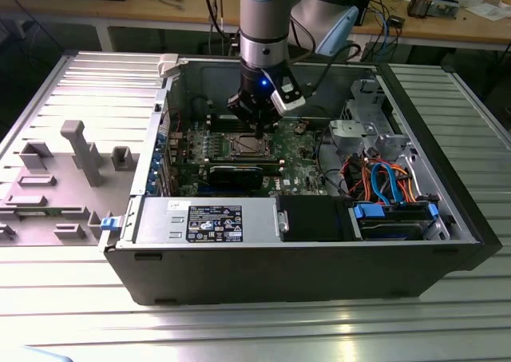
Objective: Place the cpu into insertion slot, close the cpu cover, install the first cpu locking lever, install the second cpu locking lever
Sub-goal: 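Install the second cpu locking lever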
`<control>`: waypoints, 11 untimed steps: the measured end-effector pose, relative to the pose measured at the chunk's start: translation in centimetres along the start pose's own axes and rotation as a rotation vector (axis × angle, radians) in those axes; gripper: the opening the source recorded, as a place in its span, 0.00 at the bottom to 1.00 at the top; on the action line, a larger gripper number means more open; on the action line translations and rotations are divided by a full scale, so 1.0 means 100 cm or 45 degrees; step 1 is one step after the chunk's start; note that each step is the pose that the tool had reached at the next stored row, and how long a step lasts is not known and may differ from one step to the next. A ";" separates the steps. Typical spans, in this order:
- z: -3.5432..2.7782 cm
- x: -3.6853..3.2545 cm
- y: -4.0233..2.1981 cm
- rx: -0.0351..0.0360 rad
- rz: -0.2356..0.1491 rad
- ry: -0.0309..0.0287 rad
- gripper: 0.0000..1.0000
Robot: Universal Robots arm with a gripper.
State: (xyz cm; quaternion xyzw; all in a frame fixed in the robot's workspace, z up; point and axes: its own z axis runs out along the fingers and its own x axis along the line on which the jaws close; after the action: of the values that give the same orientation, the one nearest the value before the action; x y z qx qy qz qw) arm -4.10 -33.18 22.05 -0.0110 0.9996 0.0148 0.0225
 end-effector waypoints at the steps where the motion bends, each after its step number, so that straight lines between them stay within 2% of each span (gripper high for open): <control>1: -0.0002 0.0001 -0.0002 0.0004 0.000 0.0002 0.11; 2: -0.0017 0.0000 -0.0002 0.0003 0.000 0.0002 0.11; 4: -0.0086 -0.0004 0.0000 0.0003 0.000 0.0001 0.11; 7: -0.0096 -0.0004 -0.0001 0.0002 0.000 0.0001 0.11; 9: -0.0151 -0.0006 -0.0003 0.0005 0.000 0.0001 0.11; 11: -0.0175 -0.0008 -0.0004 0.0006 0.000 0.0001 0.11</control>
State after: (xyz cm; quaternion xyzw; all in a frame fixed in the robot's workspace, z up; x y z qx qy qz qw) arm -4.10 -33.27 23.80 -0.0111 0.9996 0.0146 0.0225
